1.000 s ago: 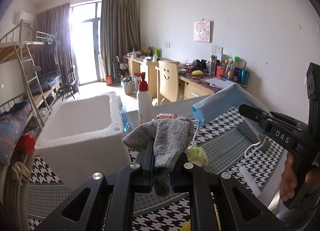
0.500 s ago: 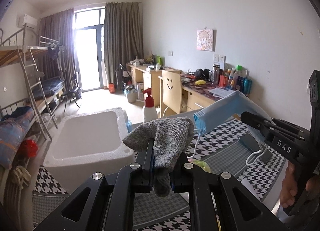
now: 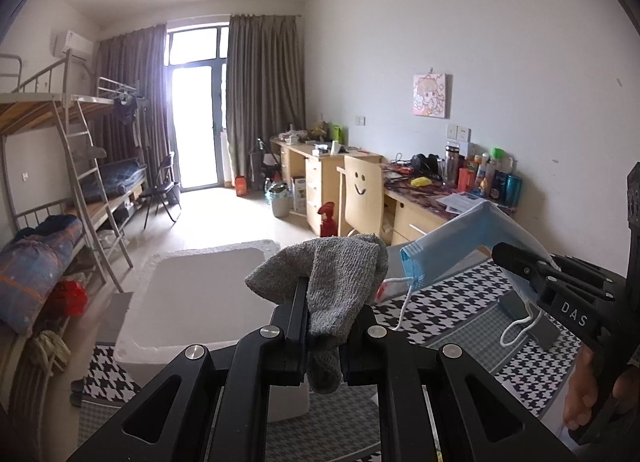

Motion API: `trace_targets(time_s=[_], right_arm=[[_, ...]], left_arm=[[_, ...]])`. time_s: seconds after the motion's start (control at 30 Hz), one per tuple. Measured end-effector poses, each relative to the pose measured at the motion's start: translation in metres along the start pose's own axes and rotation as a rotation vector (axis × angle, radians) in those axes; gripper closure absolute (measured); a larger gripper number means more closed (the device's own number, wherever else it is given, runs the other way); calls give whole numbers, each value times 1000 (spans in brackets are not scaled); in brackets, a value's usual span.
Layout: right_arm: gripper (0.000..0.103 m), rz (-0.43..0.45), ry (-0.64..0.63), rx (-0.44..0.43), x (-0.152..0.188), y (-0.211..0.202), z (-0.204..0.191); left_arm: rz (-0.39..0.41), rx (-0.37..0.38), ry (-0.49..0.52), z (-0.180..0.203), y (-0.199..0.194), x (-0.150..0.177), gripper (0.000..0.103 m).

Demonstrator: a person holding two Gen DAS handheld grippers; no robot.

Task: Organize soft objects
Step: 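Carry the sock over the white foam box and open the left gripper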

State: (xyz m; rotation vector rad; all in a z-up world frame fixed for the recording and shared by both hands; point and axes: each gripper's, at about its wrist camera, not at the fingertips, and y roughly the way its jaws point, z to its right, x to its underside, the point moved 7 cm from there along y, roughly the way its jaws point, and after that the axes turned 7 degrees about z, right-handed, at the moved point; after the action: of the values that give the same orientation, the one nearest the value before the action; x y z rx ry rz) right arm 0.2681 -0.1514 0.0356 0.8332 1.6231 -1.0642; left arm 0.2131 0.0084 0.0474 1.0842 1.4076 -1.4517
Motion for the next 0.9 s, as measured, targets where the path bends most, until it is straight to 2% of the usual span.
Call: trace_targets(time_s=[0.9], right_arm=[[89,-28,-44,-78,-15,34,-38]], left_arm=[[-14,-144,-58,-49,19,-14,91]])
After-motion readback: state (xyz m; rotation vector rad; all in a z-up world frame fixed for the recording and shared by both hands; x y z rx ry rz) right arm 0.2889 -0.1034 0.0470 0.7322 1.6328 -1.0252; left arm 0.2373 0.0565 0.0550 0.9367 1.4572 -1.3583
